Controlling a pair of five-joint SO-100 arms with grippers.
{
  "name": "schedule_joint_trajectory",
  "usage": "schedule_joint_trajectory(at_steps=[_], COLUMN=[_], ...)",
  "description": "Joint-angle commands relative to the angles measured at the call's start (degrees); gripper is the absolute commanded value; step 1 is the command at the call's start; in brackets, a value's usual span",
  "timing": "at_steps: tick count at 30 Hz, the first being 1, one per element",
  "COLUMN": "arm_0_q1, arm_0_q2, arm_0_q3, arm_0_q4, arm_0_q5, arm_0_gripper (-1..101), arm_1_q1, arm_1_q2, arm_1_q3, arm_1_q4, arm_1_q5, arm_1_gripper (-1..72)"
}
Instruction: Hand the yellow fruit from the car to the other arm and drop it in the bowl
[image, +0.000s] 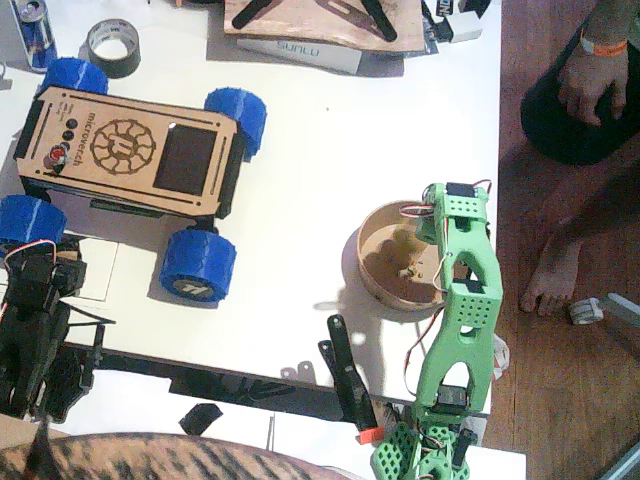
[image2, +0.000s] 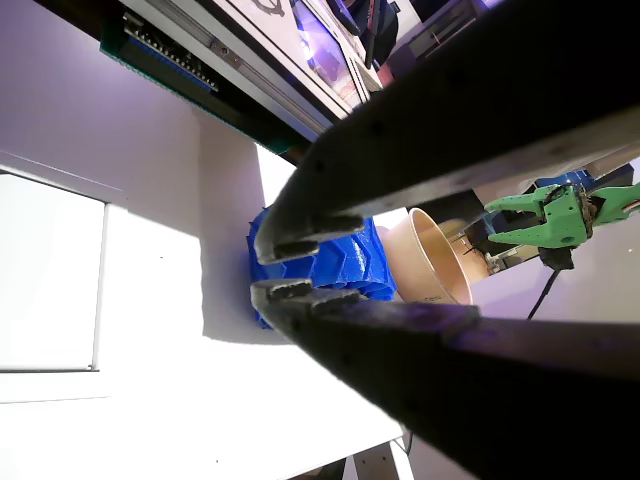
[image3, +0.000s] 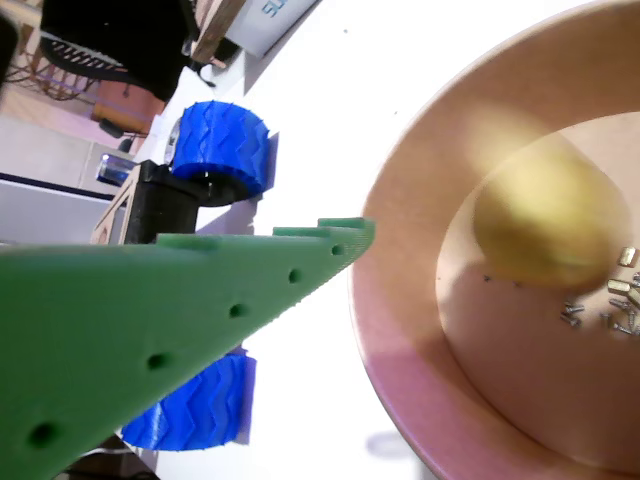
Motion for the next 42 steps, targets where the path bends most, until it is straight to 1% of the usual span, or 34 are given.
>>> schedule_joint_trajectory(at_steps=[1, 4, 5, 6, 7, 8, 10, 12, 14, 18, 21, 23, 30, 32, 33, 39, 41, 42], arm_0_q1=[-0.26, -0.44, -0.53, -0.62, -0.62, -0.62, -0.62, -0.62, -0.62, -0.62, -0.62, -0.62, -0.62, -0.62, -0.62, -0.62, -0.62, -0.62], arm_0_q2=[0.26, 0.79, 1.49, 2.02, 2.29, 2.29, 2.29, 2.55, 2.72, 2.72, 2.72, 2.72, 2.72, 2.72, 2.72, 2.72, 2.72, 2.72], arm_0_q3=[-0.44, 0.26, 0.88, 1.32, 1.49, 1.49, 1.49, 1.49, 1.49, 1.49, 1.49, 1.49, 1.58, 1.58, 1.58, 1.58, 1.58, 1.58], arm_0_q4=[-0.53, -0.62, -0.79, -0.88, -0.97, -0.97, -0.97, -0.88, -0.7, -0.7, -0.7, -0.7, -0.79, -0.79, -0.79, -0.79, -0.88, -0.88], arm_0_q5=[0.44, 0.44, 0.44, 0.44, 0.44, 0.44, 0.44, 0.44, 0.44, 0.44, 0.44, 0.26, 0.0, 0.0, 0.09, 0.0, 0.0, 0.0], arm_0_gripper=[0, 0, 0, 0, 0, 0, 0, 0, 0, 0, 0, 0, 0, 0, 0, 0, 0, 0], arm_1_q1=[0.53, 0.7, 0.7, 0.7, 0.53, 0.18, -1.49, -3.43, -5.62, -10.63, -13.71, -15.12, -18.63, -19.78, -20.21, -22.76, -24.52, -25.22], arm_1_q2=[2.81, 3.16, 3.43, 4.22, 5.36, 7.03, 11.95, 19.86, 29.62, 49.39, 61.7, 68.29, 88.77, 96.5, 100.55, 122.7, 135.7, 135.62], arm_1_q3=[-0.53, -0.09, 0.18, 0.97, 2.55, 4.66, 11.34, 22.06, 34.37, 55.81, 67.5, 74.18, 91.58, 96.5, 98.35, 105.38, 109.95, 110.13], arm_1_q4=[0.35, 0.35, 0.26, -0.18, -0.97, -2.02, -5.1, -11.16, -16.96, -25.22, -29.27, -33.31, -39.46, -38.41, -36.47, -20.21, -12.48, -12.04], arm_1_q5=[-0.88, -0.97, -0.79, -0.62, -0.53, -0.79, -3.96, -7.29, -9.14, -9.67, -9.23, -9.32, -9.84, -10.11, -10.11, -9.58, -10.72, -11.16], arm_1_gripper=[25.9, 25.8, 24.4, 20.5, 11.6, 0.9, 0.1, 0.1, 0.0, 0.0, -0.1, -0.1, -0.1, -0.1, -0.1, -0.1, -0.2, -0.2])
